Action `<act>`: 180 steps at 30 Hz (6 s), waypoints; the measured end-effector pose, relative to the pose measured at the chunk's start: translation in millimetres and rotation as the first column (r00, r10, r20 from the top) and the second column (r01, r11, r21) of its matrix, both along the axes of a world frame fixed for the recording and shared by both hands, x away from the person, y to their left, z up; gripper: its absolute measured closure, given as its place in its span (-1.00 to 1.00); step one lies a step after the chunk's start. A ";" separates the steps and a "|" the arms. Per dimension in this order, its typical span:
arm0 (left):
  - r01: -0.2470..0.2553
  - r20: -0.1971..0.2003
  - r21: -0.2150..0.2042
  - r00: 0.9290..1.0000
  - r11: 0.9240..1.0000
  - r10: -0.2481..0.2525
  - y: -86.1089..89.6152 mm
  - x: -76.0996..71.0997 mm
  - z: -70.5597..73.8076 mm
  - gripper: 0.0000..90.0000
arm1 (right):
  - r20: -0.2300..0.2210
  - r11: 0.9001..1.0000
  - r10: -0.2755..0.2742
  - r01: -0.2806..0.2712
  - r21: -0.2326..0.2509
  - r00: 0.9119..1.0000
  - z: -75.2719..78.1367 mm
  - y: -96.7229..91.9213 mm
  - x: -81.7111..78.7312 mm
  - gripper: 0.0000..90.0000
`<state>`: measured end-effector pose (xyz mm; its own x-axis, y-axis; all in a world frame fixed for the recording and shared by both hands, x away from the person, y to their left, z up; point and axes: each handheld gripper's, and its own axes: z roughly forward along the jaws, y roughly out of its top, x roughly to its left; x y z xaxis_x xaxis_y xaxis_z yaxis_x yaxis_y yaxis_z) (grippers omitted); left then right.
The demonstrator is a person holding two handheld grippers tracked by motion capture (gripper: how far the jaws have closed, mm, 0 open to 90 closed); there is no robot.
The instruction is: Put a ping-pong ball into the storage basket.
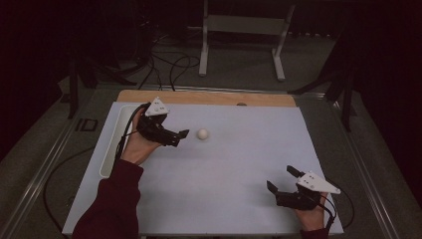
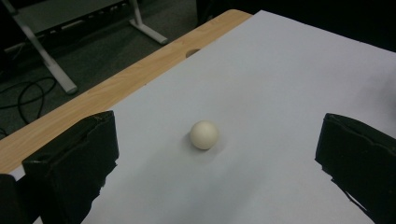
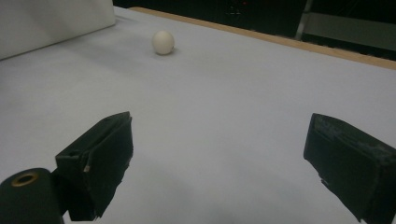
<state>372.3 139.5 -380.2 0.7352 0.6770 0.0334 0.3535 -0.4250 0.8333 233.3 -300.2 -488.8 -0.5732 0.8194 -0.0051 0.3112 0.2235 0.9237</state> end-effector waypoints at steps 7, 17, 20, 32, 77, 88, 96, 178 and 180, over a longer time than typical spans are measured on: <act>0.010 -0.004 0.006 1.000 1.000 -0.010 -6.6 1.8 -1.3 -1.00 | 0.003 1.000 -0.002 0.002 -0.002 1.000 0.2 -0.5 -0.1 -0.82; 0.028 -0.017 0.007 0.999 1.000 -0.028 -18.5 5.7 -7.0 -1.00 | 0.002 1.000 0.001 -0.001 -0.005 1.000 -0.1 0.2 -0.2 -0.82; 0.037 -0.018 0.011 0.999 0.999 -0.037 -22.3 7.4 -8.5 -1.00 | 0.002 1.000 0.001 -0.001 -0.005 1.000 -0.1 0.2 -0.1 -0.82; 0.043 -0.023 0.032 0.999 0.999 -0.042 -31.2 12.2 -13.8 -1.00 | 0.003 1.000 0.005 -0.005 -0.005 1.000 -0.1 0.4 0.0 -0.82; 0.043 -0.100 0.068 0.994 0.997 -0.036 -52.6 32.0 -37.4 -1.00 | 0.007 1.000 0.004 -0.004 -0.004 1.000 1.1 -0.3 -1.1 -0.82; 0.052 -0.105 0.075 0.993 0.996 -0.044 -56.7 34.7 -40.1 -1.00 | 0.006 1.000 0.007 -0.007 -0.004 1.000 0.7 0.2 -0.9 -0.82; 0.052 -0.104 0.076 0.994 0.996 -0.044 -57.4 35.8 -41.0 -1.00 | 0.007 1.000 0.010 -0.010 -0.005 1.000 0.5 0.5 -0.6 -0.82; 0.072 -0.208 0.101 0.977 0.992 -0.050 -76.3 64.3 -78.8 -1.00 | 0.013 1.000 0.012 -0.012 -0.004 1.000 1.2 1.0 -0.8 -0.82; 0.070 -0.207 0.108 0.977 0.992 -0.046 -77.3 65.0 -79.9 -1.00 | 0.013 1.000 0.011 -0.011 -0.004 1.000 1.3 0.9 -0.9 -0.82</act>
